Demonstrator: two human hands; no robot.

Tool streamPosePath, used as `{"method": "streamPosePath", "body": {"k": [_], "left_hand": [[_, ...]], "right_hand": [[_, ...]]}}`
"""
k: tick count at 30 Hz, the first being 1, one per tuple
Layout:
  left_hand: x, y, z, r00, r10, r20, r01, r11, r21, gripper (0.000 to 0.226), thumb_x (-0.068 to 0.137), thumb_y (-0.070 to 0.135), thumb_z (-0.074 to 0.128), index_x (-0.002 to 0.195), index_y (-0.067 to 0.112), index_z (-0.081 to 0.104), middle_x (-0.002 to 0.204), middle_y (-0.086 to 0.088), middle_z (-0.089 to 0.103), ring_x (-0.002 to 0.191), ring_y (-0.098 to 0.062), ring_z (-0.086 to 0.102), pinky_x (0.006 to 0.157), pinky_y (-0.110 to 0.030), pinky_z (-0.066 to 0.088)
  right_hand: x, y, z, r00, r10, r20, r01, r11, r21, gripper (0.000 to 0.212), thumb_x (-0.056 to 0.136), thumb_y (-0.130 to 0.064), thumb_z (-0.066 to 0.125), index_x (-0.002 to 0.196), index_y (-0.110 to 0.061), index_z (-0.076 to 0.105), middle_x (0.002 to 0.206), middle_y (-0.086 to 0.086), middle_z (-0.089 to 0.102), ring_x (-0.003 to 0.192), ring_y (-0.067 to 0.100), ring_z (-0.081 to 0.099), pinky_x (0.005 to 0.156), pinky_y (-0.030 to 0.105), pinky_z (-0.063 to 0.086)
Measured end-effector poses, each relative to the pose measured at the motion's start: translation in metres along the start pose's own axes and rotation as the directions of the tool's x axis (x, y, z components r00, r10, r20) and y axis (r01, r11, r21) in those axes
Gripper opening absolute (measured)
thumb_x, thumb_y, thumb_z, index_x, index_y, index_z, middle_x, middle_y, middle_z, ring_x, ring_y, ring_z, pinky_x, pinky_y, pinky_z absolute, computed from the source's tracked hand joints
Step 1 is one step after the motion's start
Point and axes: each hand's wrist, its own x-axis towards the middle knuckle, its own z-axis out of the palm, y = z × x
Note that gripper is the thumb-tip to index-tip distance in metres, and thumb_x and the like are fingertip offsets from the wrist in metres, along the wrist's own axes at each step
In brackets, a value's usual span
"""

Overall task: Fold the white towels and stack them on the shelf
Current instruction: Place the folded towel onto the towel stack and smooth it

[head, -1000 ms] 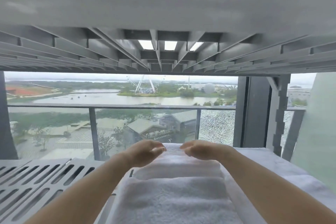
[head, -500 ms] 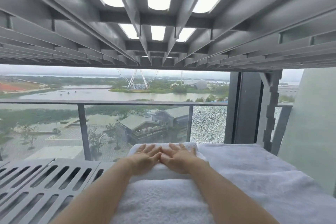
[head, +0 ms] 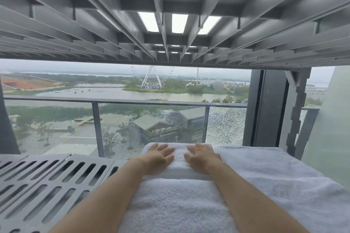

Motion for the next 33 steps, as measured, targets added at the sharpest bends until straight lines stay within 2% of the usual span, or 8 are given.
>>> {"method": "streamPosePath", "body": {"k": [3, 8, 11, 13, 16, 20, 24, 33], "left_hand": [[-0.011, -0.007, -0.009, 0.996, 0.010, -0.093, -0.032, 0.970, -0.240, 0.044, 0.095, 0.042, 0.041, 0.138, 0.030, 0.041, 0.152, 0.005, 0.025, 0.140, -0.015, 0.018, 0.116, -0.034, 0.010], [-0.036, -0.029, -0.025, 0.987, 0.078, -0.143, -0.117, 0.949, -0.293, 0.028, 0.087, 0.037, 0.059, 0.115, 0.039, 0.061, 0.134, 0.010, 0.051, 0.125, -0.007, 0.043, 0.111, -0.029, 0.025], [-0.048, -0.039, -0.033, 0.986, 0.090, -0.141, -0.129, 0.945, -0.300, 0.029, 0.084, 0.037, 0.063, 0.112, 0.040, 0.061, 0.127, 0.012, 0.058, 0.119, -0.003, 0.048, 0.109, -0.034, 0.032], [-0.054, -0.041, -0.034, 0.985, 0.103, -0.137, -0.141, 0.941, -0.308, 0.031, 0.082, 0.042, 0.064, 0.113, 0.040, 0.061, 0.129, 0.013, 0.055, 0.120, -0.002, 0.046, 0.110, -0.034, 0.030], [-0.056, -0.035, -0.026, 0.992, 0.114, -0.058, -0.126, 0.937, -0.325, 0.042, 0.079, 0.051, 0.064, 0.120, 0.044, 0.055, 0.144, 0.011, 0.038, 0.126, 0.000, 0.032, 0.111, -0.027, 0.017], [-0.054, -0.027, -0.017, 0.996, 0.047, 0.074, -0.022, 0.951, -0.307, 0.060, 0.079, 0.040, 0.064, 0.130, 0.054, 0.036, 0.156, 0.009, 0.008, 0.141, -0.014, 0.015, 0.115, -0.038, 0.014], [-0.051, -0.022, -0.018, 0.997, 0.057, 0.055, -0.034, 0.936, -0.350, 0.063, 0.075, 0.032, 0.068, 0.127, 0.055, 0.039, 0.155, 0.010, 0.007, 0.141, -0.013, 0.014, 0.115, -0.035, 0.012], [-0.049, -0.016, -0.022, 0.997, 0.064, 0.053, -0.048, 0.963, -0.265, 0.064, 0.075, 0.040, 0.072, 0.129, 0.050, 0.039, 0.154, 0.007, 0.012, 0.141, -0.013, 0.015, 0.115, -0.035, 0.014]], "right_hand": [[-0.002, -0.001, 0.001, 0.998, -0.036, -0.042, 0.038, 0.999, 0.037, 0.050, 0.090, -0.051, 0.032, 0.138, -0.040, 0.033, 0.154, -0.008, 0.022, 0.141, 0.018, 0.015, 0.112, 0.051, 0.017], [-0.006, -0.009, -0.001, 0.959, -0.167, -0.229, 0.181, 0.982, 0.044, 0.029, 0.085, -0.047, 0.045, 0.107, -0.043, 0.063, 0.129, -0.016, 0.056, 0.121, 0.012, 0.047, 0.106, 0.048, 0.027], [-0.010, -0.016, -0.004, 0.948, -0.224, -0.226, 0.219, 0.975, -0.045, 0.025, 0.087, -0.048, 0.045, 0.100, -0.042, 0.066, 0.120, -0.017, 0.062, 0.117, 0.011, 0.050, 0.103, 0.070, 0.004], [-0.013, -0.022, -0.006, 0.936, -0.269, -0.227, 0.247, 0.961, -0.121, 0.029, 0.089, -0.050, 0.043, 0.104, -0.041, 0.066, 0.119, -0.015, 0.063, 0.118, 0.011, 0.050, 0.103, 0.070, -0.003], [-0.019, -0.029, -0.006, 0.937, -0.340, -0.074, 0.341, 0.940, -0.007, 0.039, 0.089, -0.057, 0.039, 0.121, -0.041, 0.056, 0.135, -0.007, 0.053, 0.127, 0.015, 0.043, 0.112, 0.051, 0.020], [-0.023, -0.030, -0.002, 0.925, -0.333, 0.184, 0.342, 0.939, -0.020, 0.079, 0.072, -0.079, 0.041, 0.141, -0.046, 0.022, 0.156, -0.006, 0.013, 0.143, 0.015, 0.010, 0.114, 0.054, 0.008], [-0.022, -0.024, -0.003, 0.919, -0.346, 0.189, 0.363, 0.930, -0.060, 0.086, 0.072, -0.059, 0.064, 0.143, -0.046, 0.017, 0.157, -0.009, 0.008, 0.143, 0.013, 0.007, 0.114, 0.053, 0.008], [-0.019, -0.020, -0.003, 0.940, -0.302, 0.157, 0.307, 0.952, -0.006, 0.090, 0.071, -0.047, 0.070, 0.144, -0.040, 0.018, 0.157, -0.008, 0.007, 0.143, 0.012, 0.008, 0.117, 0.039, 0.010]]}}
